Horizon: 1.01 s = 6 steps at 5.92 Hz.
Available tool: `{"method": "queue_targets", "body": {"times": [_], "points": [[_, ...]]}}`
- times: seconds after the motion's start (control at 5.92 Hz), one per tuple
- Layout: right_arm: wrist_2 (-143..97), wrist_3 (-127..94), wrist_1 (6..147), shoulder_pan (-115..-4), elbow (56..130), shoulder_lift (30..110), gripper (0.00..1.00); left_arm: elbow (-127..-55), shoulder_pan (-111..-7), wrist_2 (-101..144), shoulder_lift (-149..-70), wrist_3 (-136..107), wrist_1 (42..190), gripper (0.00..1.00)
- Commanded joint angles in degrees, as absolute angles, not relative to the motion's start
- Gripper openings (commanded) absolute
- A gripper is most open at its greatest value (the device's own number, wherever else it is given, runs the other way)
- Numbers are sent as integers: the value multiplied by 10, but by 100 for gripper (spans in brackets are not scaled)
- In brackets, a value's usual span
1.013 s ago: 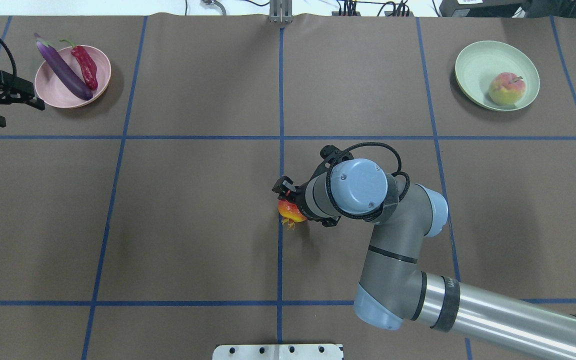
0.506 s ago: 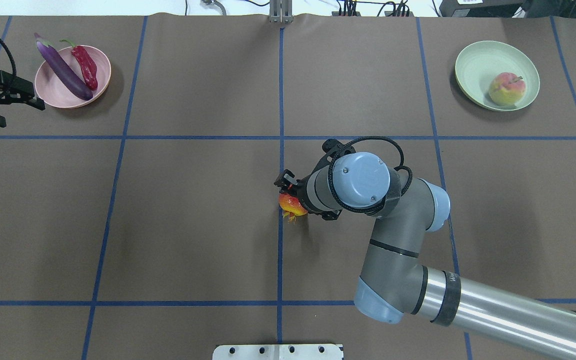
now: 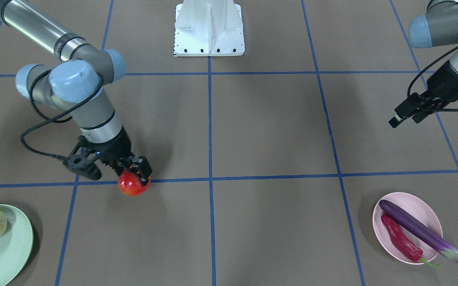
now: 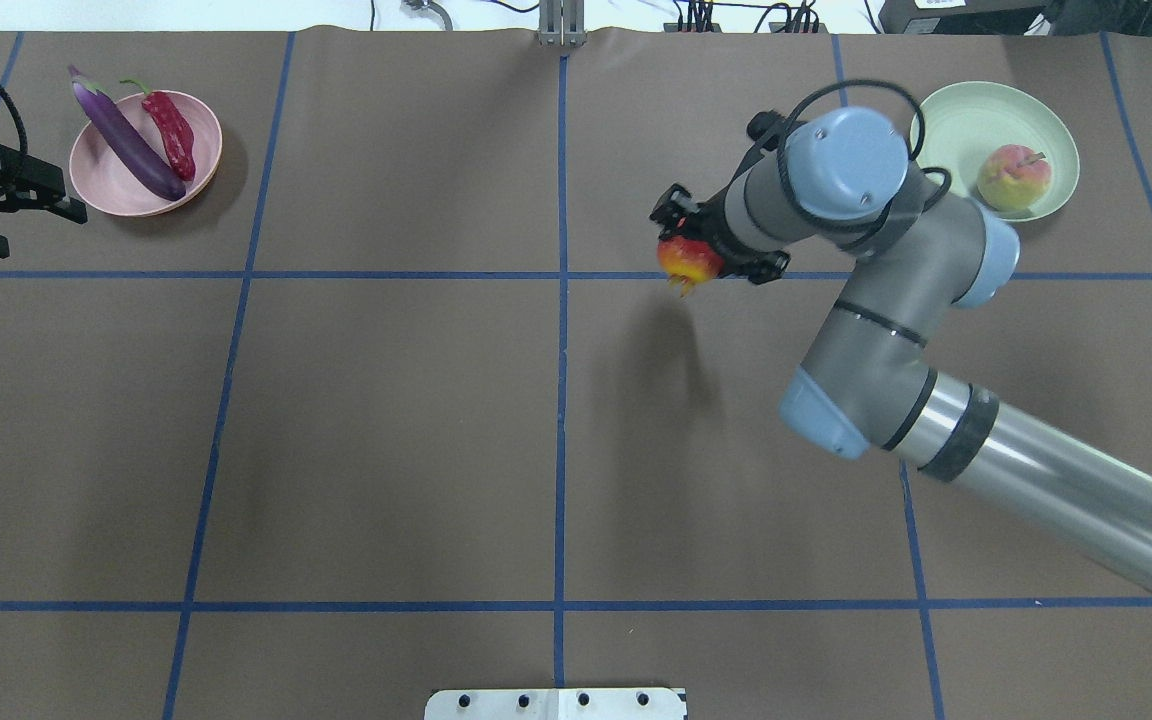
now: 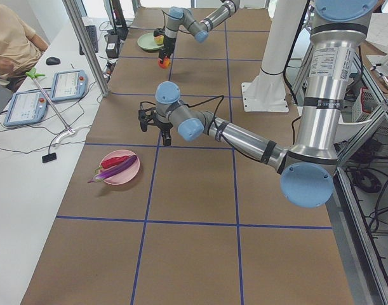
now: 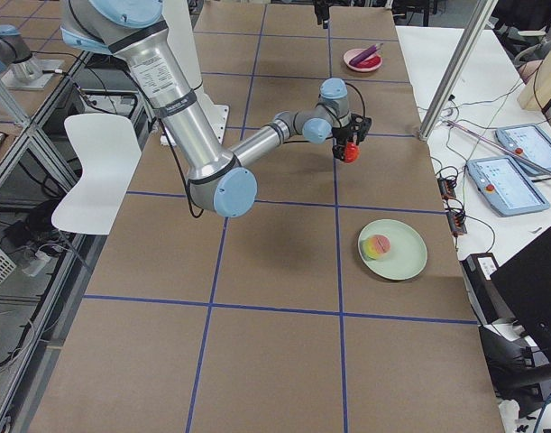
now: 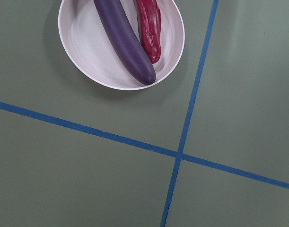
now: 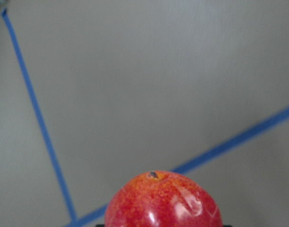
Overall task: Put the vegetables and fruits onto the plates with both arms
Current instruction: 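Carry the apple to the green plate and release it with the right gripper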
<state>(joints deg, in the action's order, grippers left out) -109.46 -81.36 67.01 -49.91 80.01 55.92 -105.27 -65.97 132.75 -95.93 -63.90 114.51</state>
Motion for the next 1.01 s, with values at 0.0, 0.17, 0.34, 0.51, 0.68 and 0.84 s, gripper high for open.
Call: {"method": "queue_targets", "body": {"times": [0.0,0.17,0.34,0.51,0.68,0.84], "points": [[-1112,-704,669,-587,680,534,0,-1056,-658,1325,-961,-639,1145,100],[-1111,-668,668,-616,636,526,0,-1056,-657,1325,-962,-639,1144,100],[-1111,-627,668,-645,608,526,0,-1057,-653,1325,-962,-641,1144,100],[-1107,-606,663,-655,580,526,0,-1058,-653,1325,-962,-641,1145,100],[-1103,-603,653,-661,561,526,0,-1058,-651,1325,-962,-641,1145,100],[-1101,-603,619,-659,530,526,0,-1058,-650,1324,-962,-643,1145,100]]}}
